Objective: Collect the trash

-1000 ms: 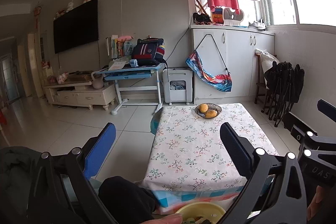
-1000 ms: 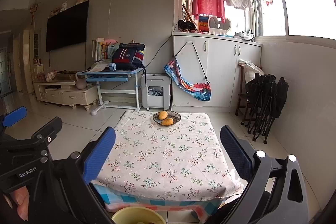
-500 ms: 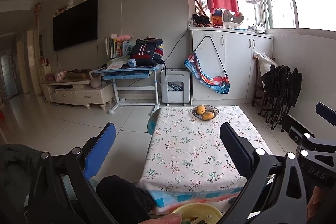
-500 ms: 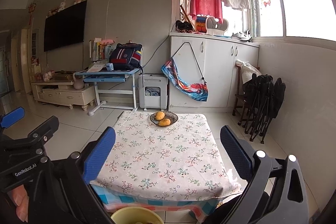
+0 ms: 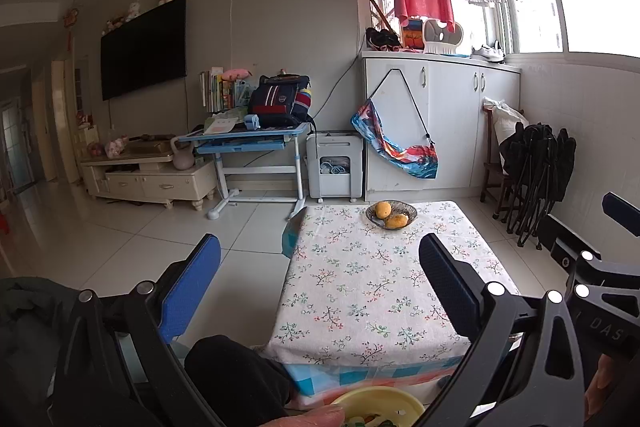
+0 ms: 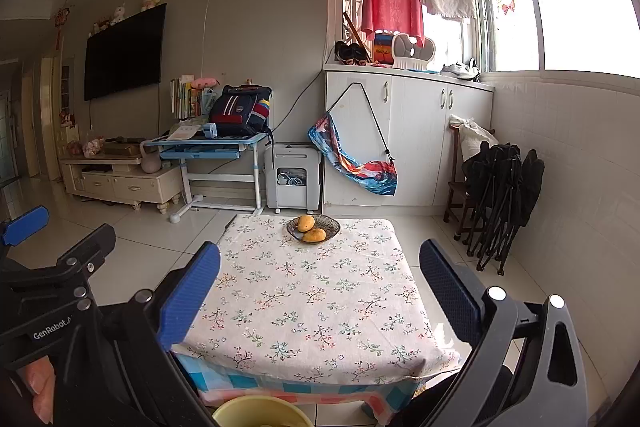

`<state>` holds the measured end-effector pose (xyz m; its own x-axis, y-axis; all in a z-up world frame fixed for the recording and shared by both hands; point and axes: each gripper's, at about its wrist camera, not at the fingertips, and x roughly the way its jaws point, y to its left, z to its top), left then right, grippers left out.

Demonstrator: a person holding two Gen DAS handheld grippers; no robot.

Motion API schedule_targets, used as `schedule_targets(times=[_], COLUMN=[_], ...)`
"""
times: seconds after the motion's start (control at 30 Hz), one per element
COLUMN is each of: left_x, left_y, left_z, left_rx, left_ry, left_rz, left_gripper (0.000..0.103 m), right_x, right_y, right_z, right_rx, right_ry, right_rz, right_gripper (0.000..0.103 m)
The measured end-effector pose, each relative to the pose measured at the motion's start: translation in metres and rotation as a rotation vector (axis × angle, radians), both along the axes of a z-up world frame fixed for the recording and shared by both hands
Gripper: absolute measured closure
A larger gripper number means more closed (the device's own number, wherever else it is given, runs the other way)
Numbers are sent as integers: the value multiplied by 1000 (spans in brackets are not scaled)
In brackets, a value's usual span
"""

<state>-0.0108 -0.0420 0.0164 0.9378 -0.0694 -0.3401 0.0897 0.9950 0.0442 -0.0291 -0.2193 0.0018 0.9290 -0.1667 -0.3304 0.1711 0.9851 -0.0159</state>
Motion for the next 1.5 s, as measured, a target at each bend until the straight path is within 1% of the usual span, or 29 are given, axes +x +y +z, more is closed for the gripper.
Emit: schedule_targets(times=[1.2,1.5], left_x=[3,3], left_y=[4,4], left_z=[0,0], left_rx=[18,19], left_ry=[1,1], left_rz=[5,4], left_gripper=[7,7], right_x=[-1,-2], right_y=[1,0], right_z=[1,8], right_rx=[1,3], right_ry=[-5,-14], right_rz=[-2,-4], right_gripper=[7,7])
